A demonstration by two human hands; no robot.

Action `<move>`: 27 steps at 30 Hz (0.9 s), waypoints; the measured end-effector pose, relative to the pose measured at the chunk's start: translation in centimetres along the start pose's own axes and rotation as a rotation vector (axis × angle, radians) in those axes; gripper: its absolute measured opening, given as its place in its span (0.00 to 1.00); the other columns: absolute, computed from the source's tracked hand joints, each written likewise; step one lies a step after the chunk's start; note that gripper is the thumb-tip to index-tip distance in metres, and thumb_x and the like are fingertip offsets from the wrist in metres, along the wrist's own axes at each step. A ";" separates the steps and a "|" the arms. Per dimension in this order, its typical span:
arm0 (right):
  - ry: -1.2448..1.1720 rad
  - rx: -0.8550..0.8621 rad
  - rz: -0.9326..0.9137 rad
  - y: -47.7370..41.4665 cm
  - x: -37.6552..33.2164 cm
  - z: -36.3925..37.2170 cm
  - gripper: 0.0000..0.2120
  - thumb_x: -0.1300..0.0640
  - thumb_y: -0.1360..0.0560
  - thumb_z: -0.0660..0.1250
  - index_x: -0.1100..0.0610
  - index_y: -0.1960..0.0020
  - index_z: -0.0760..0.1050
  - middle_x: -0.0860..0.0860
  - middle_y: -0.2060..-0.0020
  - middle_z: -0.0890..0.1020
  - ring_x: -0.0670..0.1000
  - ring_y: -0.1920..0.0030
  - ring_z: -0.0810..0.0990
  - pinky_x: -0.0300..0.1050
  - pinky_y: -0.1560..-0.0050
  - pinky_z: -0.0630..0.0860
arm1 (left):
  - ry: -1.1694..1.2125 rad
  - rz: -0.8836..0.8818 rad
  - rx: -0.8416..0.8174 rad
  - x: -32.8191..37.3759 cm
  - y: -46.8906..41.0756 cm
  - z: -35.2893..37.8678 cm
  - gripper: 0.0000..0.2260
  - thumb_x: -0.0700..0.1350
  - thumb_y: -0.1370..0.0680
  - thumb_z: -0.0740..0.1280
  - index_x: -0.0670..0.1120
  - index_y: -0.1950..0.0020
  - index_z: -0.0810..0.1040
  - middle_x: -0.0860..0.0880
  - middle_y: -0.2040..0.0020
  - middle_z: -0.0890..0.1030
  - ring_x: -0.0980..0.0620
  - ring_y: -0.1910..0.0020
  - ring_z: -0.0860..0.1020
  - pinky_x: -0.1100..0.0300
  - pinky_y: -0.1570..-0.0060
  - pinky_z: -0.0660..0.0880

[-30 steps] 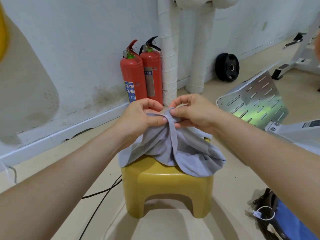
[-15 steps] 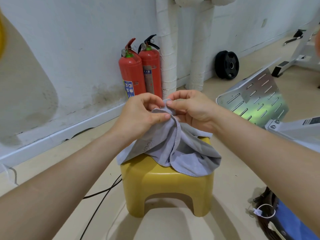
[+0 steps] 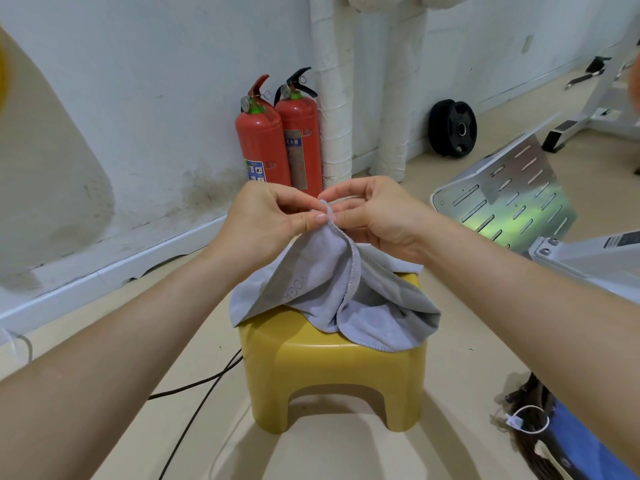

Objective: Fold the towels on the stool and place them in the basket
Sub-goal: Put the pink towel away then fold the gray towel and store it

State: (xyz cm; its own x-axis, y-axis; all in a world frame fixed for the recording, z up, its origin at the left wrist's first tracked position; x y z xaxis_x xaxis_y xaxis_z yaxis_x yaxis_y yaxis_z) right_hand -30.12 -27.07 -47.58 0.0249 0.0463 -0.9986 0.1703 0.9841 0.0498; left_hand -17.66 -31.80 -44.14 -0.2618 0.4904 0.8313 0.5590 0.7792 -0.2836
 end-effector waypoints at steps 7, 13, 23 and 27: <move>0.135 0.031 -0.061 0.1 -1.1 -0.3 0.10 0.72 0.32 0.72 0.61 0.54 0.78 0.52 0.68 0.82 0.50 0.62 0.81 0.49 0.52 0.81 | -0.133 0.068 -0.031 0.4 -0.3 0.0 0.13 0.37 0.28 0.74 0.51 0.48 0.83 0.55 0.59 0.83 0.59 0.57 0.82 0.61 0.48 0.79; 0.438 0.075 -0.166 0.5 -3.1 0.0 0.08 0.67 0.32 0.74 0.60 0.56 0.78 0.56 0.65 0.84 0.43 0.69 0.80 0.35 0.66 0.76 | -0.195 0.093 -0.055 0.7 -0.5 -0.1 0.05 0.41 0.28 0.74 0.50 0.55 0.85 0.55 0.60 0.85 0.58 0.58 0.82 0.60 0.51 0.79; 0.468 0.021 -0.170 0.7 -3.5 0.5 0.03 0.68 0.29 0.71 0.65 0.55 0.80 0.55 0.70 0.81 0.45 0.71 0.79 0.37 0.66 0.79 | -0.416 0.307 -0.001 2.3 -0.4 -0.5 0.02 0.46 0.28 0.73 0.49 0.56 0.84 0.55 0.61 0.80 0.57 0.60 0.77 0.62 0.59 0.73; 0.462 -0.016 -0.158 0.4 -3.2 0.5 0.05 0.67 0.30 0.72 0.60 0.56 0.79 0.51 0.71 0.79 0.43 0.73 0.77 0.36 0.68 0.74 | -0.331 0.317 -0.014 3.0 0.1 -0.4 0.02 0.44 0.28 0.74 0.50 0.57 0.83 0.60 0.65 0.79 0.64 0.65 0.77 0.74 0.64 0.69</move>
State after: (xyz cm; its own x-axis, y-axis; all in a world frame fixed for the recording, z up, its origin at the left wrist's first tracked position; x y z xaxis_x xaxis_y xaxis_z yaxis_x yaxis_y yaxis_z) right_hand -29.66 -26.92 -44.38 -0.4408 -0.0362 -0.8969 0.1215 0.9876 -0.0996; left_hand -18.08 -30.41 -41.49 -0.3121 0.8038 0.5064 0.6620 0.5664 -0.4909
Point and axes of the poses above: each hand's wrist, its own y-axis away from the middle knuckle, its own z-axis out of the palm, x = y × z, the point moved 9 cm from there along -y, towards the middle knuckle
